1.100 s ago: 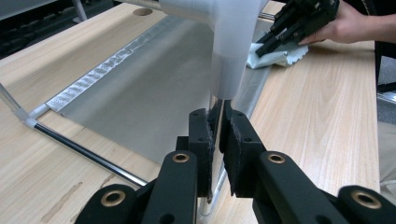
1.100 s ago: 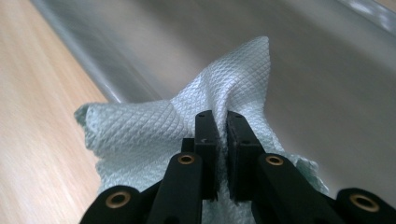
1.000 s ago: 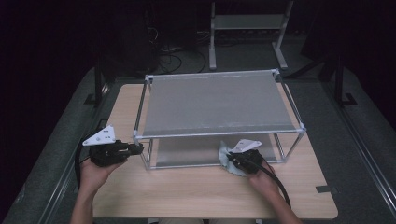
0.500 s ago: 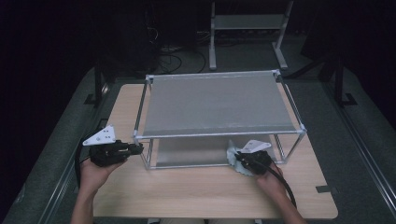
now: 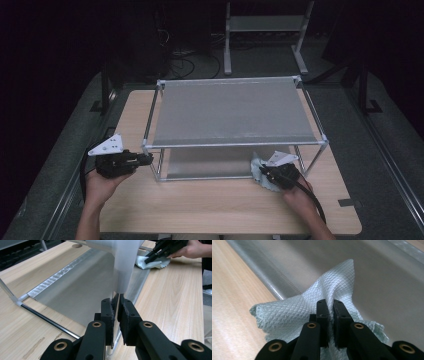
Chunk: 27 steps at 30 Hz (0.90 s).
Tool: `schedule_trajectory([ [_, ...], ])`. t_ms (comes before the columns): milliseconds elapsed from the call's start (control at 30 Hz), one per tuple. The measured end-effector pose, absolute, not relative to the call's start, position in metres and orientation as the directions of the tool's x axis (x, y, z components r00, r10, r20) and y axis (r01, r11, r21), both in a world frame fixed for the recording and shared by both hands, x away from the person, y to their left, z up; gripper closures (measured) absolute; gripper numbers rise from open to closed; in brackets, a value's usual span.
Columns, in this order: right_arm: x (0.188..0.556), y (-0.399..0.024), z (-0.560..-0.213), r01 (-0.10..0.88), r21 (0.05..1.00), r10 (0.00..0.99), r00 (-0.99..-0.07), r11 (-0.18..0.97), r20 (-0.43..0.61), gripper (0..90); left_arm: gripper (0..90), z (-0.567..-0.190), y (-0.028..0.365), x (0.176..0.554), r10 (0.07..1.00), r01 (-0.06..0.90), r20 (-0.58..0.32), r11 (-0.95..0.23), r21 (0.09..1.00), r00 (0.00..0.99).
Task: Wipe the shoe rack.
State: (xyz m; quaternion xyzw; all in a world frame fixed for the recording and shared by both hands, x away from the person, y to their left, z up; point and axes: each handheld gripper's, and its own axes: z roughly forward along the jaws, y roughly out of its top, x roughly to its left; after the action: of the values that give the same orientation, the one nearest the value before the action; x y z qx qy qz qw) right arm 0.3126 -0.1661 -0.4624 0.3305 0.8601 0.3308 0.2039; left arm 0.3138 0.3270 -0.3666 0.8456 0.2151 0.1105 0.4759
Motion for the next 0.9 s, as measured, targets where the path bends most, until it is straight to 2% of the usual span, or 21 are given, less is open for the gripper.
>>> schedule_trajectory([
  [300, 0.298, -0.217, -0.462, 0.464, 0.679, 0.747, -0.637, 0.569, -0.191, 84.0, 81.7, -0.367, 0.324, 0.313, 0.456, 0.253, -0.019, -0.457, 0.853, 0.890],
  [400, 0.300, -0.215, -0.464, 0.469, 0.675, 0.757, -0.619, 0.569, -0.208, 84.1, 81.7, -0.367, 0.322, 0.313, 0.466, 0.257, -0.016, -0.458, 0.851, 0.884],
  [600, 0.305, -0.203, -0.465, 0.460, 0.693, 0.744, -0.648, 0.554, -0.164, 84.2, 81.7, -0.367, 0.324, 0.313, 0.462, 0.256, -0.021, -0.452, 0.854, 0.886],
  [833, 0.296, -0.227, -0.464, 0.510, 0.681, 0.800, -0.569, 0.525, -0.190, 84.1, 81.7, -0.368, 0.323, 0.314, 0.460, 0.254, -0.021, -0.450, 0.856, 0.888],
  [900, 0.296, -0.211, -0.463, 0.476, 0.681, 0.769, -0.606, 0.557, -0.205, 84.1, 81.7, -0.367, 0.324, 0.313, 0.469, 0.259, -0.019, -0.453, 0.853, 0.883],
])
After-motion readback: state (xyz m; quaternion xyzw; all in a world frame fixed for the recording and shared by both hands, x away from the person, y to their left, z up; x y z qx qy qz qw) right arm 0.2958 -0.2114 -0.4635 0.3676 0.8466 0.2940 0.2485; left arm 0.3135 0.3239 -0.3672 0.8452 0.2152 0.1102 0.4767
